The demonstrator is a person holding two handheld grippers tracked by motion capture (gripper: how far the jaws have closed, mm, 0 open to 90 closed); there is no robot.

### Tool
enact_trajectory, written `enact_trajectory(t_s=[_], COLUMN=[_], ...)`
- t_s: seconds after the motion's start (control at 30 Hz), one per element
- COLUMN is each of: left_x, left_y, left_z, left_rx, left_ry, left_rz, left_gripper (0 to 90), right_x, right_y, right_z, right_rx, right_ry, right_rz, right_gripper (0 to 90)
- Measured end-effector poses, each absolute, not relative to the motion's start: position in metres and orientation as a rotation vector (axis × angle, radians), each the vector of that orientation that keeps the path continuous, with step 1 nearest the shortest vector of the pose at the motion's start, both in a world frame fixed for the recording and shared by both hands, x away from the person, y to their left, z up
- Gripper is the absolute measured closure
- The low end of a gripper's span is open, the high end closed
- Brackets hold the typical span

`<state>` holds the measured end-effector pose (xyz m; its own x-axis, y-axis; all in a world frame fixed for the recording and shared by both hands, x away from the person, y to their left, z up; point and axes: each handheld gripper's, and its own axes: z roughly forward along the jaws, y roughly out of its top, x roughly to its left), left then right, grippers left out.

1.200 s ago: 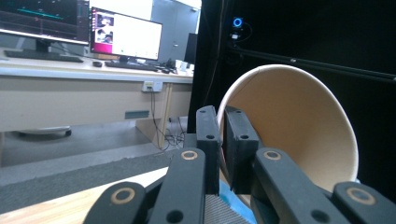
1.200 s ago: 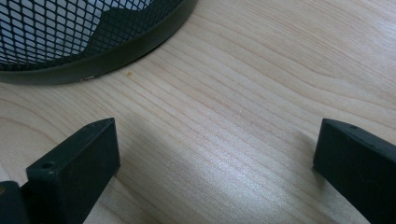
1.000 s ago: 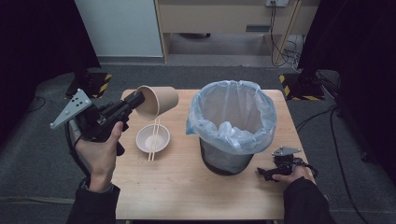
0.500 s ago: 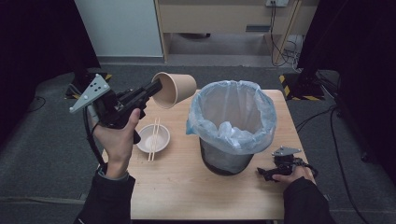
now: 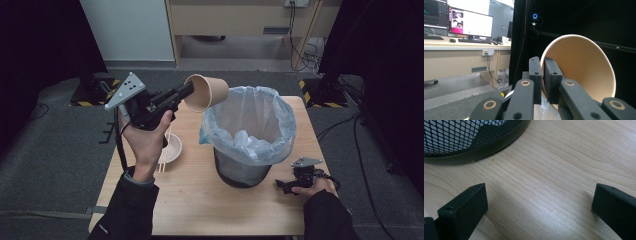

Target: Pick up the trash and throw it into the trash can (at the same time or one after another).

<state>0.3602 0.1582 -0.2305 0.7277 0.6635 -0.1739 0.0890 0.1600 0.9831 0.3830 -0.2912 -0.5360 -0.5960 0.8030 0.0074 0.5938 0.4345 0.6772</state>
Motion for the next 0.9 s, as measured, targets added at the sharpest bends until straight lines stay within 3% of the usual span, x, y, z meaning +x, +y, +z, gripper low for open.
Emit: enact_trajectory(t_s=[0.9], left_x=[0.402], left_y=[0.098], left_z=[-0.268], left_rx=[1.549], left_ry=[0.746], left_rz=[0.407], left_gripper=[85.1], right_x=[0.383], right_y=[-0.291], right_z=[-0.536], right_rx=[1.197], right_ry=[2.376], right_rz=[0.935], right_gripper=[0.4])
